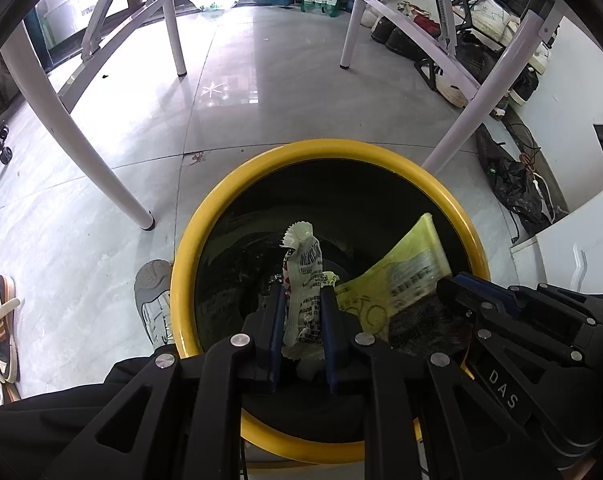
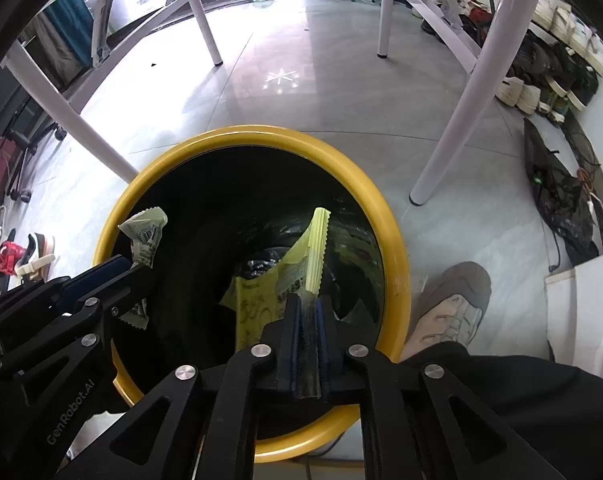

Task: Collect trash
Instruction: 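Open both grippers to drop the white packet and yellow bag into the bin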

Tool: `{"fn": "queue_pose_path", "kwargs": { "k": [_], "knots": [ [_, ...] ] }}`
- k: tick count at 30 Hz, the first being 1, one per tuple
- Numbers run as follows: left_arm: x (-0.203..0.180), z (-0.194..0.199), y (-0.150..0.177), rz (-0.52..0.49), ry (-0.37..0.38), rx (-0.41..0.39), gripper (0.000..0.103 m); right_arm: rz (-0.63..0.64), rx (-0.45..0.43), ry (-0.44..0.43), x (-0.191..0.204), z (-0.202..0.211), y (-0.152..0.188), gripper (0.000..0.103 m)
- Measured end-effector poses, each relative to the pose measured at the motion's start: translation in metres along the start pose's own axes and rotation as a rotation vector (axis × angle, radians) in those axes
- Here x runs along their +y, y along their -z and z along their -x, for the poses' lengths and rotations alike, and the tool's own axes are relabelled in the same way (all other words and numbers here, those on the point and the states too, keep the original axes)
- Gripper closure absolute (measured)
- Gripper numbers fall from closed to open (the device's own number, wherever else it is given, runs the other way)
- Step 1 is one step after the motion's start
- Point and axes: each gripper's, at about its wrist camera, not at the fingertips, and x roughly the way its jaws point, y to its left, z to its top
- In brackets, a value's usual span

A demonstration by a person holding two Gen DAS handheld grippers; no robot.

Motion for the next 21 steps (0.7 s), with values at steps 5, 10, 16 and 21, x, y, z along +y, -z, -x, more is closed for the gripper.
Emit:
{"fn": "queue_pose_path", "kwargs": {
  "k": [5, 10, 16, 21],
  "knots": [
    [0.000, 0.000, -0.001, 0.005, -0.019, -0.005, 0.072, -0.018, -0.014, 0.003, -0.004, 0.003, 0.000, 0.071],
    [0.004, 0.007, -0.001, 0.032, -0.018, -0.041, 0.045, -0.043, -0.025, 0.028, -0.010, 0.006, -0.001, 0.064],
    [0.008, 0.005, -0.002, 0.048, -0.066, -0.036, 0.039, -0.080, -0.047, 0.057, -0.016, 0.012, -0.003, 0.046],
    [0.013, 0.011, -0.002, 0.077, -0.094, -0.066, 0.032, -0.129, -0.092, 0.051, -0.024, 0.022, -0.006, 0.025]
  ]
}}
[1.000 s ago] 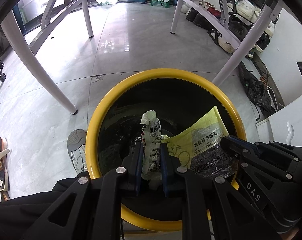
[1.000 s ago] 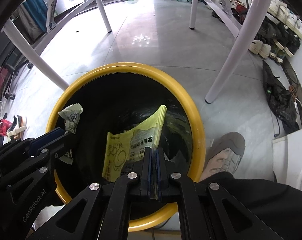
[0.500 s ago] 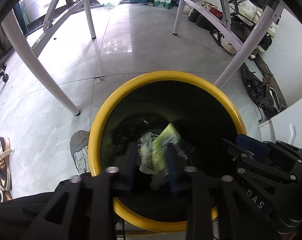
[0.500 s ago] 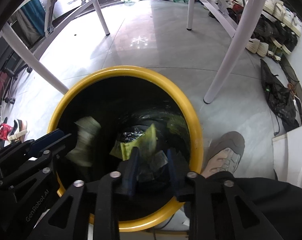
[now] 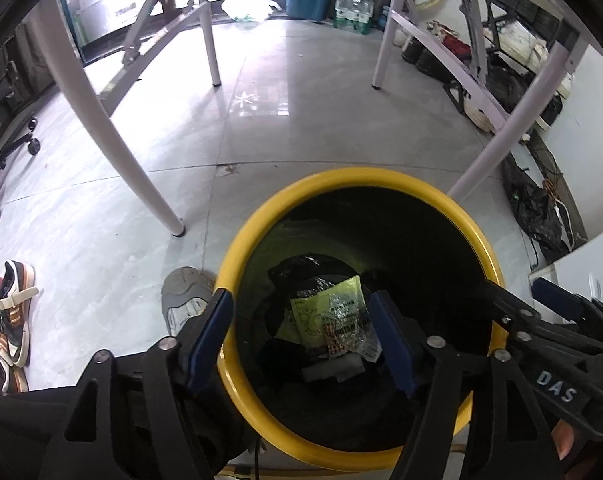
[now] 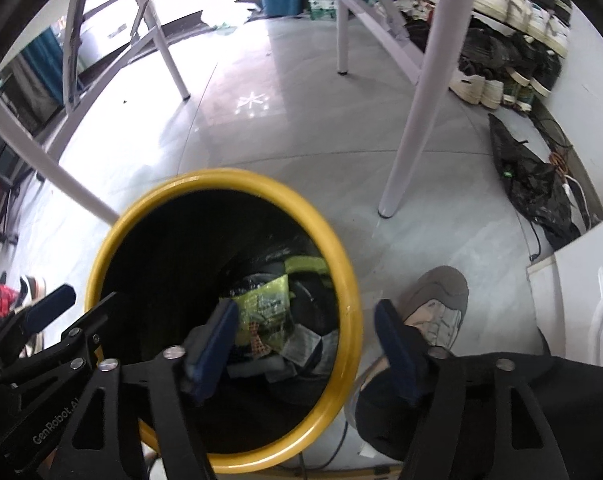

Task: Collect trash
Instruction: 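Raise both tools from the bin back over the table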

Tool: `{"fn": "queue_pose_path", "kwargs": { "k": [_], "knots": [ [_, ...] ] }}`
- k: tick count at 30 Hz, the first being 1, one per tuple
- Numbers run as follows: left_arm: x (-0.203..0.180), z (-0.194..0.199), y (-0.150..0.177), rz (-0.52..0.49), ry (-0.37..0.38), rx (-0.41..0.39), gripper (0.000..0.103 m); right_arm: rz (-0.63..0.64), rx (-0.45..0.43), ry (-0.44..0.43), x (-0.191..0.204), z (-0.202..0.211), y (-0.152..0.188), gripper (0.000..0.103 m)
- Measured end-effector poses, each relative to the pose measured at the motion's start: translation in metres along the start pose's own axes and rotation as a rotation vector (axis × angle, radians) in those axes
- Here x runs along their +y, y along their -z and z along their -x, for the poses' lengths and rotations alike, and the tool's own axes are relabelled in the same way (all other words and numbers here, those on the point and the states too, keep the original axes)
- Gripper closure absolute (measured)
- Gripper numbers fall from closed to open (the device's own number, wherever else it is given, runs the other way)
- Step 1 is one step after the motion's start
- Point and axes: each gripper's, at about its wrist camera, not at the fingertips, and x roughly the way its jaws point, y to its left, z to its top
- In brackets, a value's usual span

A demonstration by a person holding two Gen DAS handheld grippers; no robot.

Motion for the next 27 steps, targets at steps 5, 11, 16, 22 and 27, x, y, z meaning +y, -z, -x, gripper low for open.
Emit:
{"fn": "queue_pose_path", "kwargs": {
  "k": [5, 11, 16, 22, 27],
  "knots": [
    [0.006, 0.007, 0.000, 0.047, -0.019, -0.031, 0.029, -0.020, -0.036, 0.006, -0.002, 0.009, -0.002, 0.015],
    [0.009, 0.032, -0.004, 0.082, 0.032, -0.140, 0.013, -0.048, -0.101, 0.009, -0.006, 0.023, -0.005, 0.005],
    [0.010, 0.049, -0.007, 0.082, 0.019, -0.208, 0.012, -0.052, -0.135, 0.031, -0.007, 0.030, -0.007, 0.000],
    [0.014, 0.078, -0.012, 0.092, 0.011, -0.327, 0.012, -0.031, -0.186, 0.033, -0.003, 0.044, -0.008, 0.000],
    [0.022, 0.112, -0.014, 0.122, 0.046, -0.455, 0.001, -0.013, -0.233, 0.017, 0.002, 0.061, -0.007, 0.000]
  ]
}}
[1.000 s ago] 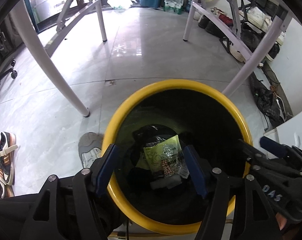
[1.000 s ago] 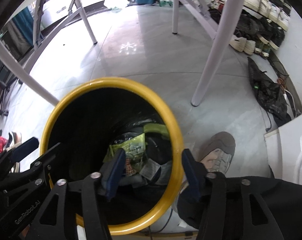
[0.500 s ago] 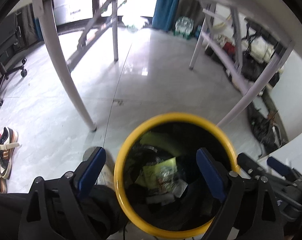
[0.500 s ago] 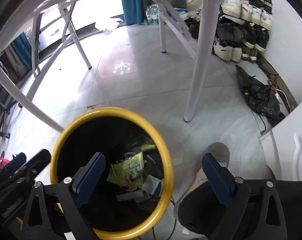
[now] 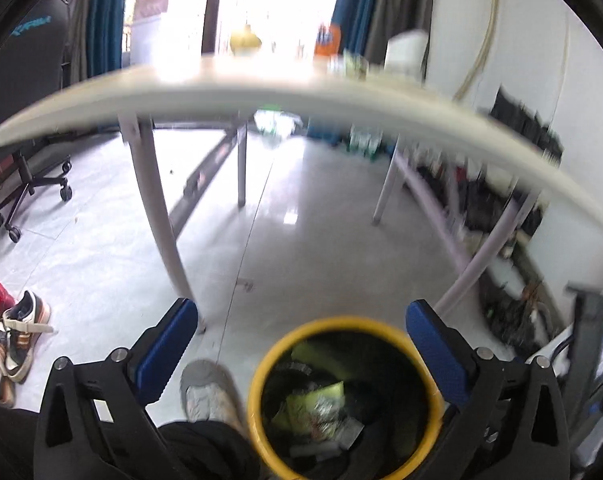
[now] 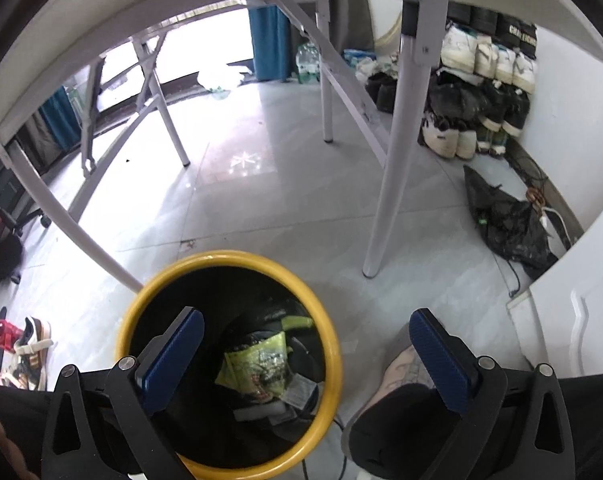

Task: Collect trash
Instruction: 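Raise both tools from the bin back over the table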

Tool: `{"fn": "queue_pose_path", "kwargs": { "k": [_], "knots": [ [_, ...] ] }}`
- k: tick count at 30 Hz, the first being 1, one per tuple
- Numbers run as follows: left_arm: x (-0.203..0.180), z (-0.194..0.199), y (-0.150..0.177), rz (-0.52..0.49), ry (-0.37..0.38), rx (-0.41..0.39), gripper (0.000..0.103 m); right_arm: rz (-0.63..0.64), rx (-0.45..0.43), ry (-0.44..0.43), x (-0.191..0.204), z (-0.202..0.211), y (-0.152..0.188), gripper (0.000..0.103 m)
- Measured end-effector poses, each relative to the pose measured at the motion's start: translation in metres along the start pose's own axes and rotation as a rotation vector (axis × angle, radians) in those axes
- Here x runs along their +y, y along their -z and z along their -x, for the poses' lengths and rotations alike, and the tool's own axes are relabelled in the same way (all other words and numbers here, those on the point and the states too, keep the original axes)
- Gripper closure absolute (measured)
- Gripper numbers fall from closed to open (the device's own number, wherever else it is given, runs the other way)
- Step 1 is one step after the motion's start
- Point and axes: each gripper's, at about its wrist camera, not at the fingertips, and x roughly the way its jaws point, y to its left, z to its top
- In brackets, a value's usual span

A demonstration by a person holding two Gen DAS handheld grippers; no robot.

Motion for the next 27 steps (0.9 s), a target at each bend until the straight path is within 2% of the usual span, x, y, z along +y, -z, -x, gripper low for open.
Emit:
{"fn": "queue_pose_path", "kwargs": {
  "k": [6, 14, 20, 27],
  "knots": [
    [0.001, 0.028, -0.024, 0.017, 0.084, -0.115, 0.001, 0.010, -0.073, -0.025, 0.001, 0.027, -0.008, 0.000],
    [-0.009, 0.050, -0.066, -0.004, 0.092, -0.226, 0.001, 0.050, -0.217, -0.061, 0.003, 0.073, -0.031, 0.000],
    [-0.014, 0.047, -0.097, -0.011, 0.121, -0.246, 0.001, 0.106, -0.330, -0.085, 0.002, 0.111, -0.057, 0.000],
    [-0.020, 0.038, -0.126, -0.021, 0.139, -0.241, 0.001, 0.104, -0.373, -0.138, -0.004, 0.130, -0.095, 0.000]
  ]
}}
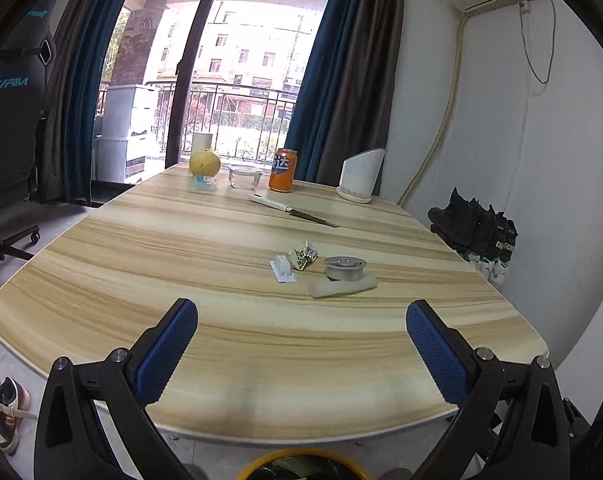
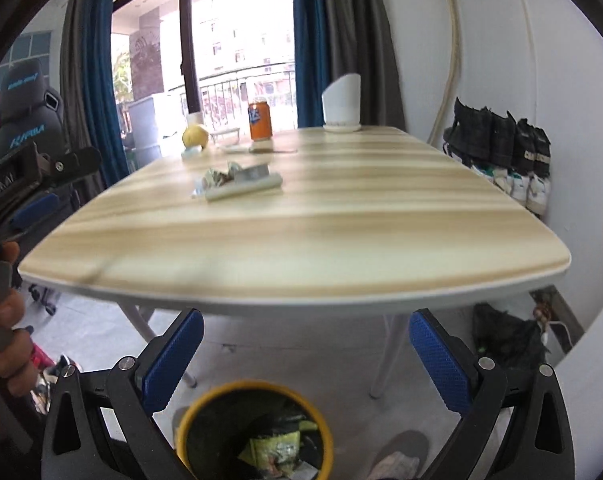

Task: Collect trash
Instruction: 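Raise both tools from the bin back over the table, then lower the left gripper onto the white paper piece and close on it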

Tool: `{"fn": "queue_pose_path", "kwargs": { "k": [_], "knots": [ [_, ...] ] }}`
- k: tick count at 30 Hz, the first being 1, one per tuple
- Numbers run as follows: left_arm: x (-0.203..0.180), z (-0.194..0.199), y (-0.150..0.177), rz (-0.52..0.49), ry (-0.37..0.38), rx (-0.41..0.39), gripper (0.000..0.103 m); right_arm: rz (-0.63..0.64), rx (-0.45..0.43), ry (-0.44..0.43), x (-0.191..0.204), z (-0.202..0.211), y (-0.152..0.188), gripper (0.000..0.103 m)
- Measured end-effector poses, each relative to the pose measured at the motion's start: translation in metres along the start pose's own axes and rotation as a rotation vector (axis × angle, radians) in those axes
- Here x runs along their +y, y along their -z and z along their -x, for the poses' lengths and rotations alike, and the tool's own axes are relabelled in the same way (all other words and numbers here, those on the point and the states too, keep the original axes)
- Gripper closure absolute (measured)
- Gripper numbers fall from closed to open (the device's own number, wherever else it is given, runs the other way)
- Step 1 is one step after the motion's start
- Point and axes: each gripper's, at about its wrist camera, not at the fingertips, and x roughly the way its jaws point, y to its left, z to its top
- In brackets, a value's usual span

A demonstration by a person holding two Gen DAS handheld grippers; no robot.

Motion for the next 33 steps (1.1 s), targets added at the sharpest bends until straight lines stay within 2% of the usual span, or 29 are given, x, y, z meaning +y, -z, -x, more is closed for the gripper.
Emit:
{"fn": "queue_pose_path", "kwargs": {
  "k": [11, 18, 25, 33],
  "knots": [
    [0.005, -0.024, -0.025, 0.014, -0.015, 0.047, 0.001, 0.044, -0.083, -0.001, -0.002, 0.004, -0.050, 0.000],
    [0.001, -0.031, -0.033, -0.035, -0.039, 0.067, 0.001, 0.094, -0.147, -0.045, 0.009, 0.002, -0.095, 0.000],
    [0.003, -0.044, -0.038, -0.046, -0.058, 0.091, 0.001, 0.055, -0.136, -0.083, 0.005, -0.024, -0.129, 0.000],
    [0.006, -0.065, -0.041, -0.058, -0.073, 0.141, 0.001, 0.021, -0.069, -0.100, -0.004, -0.057, -0.136, 0.000]
  ]
}}
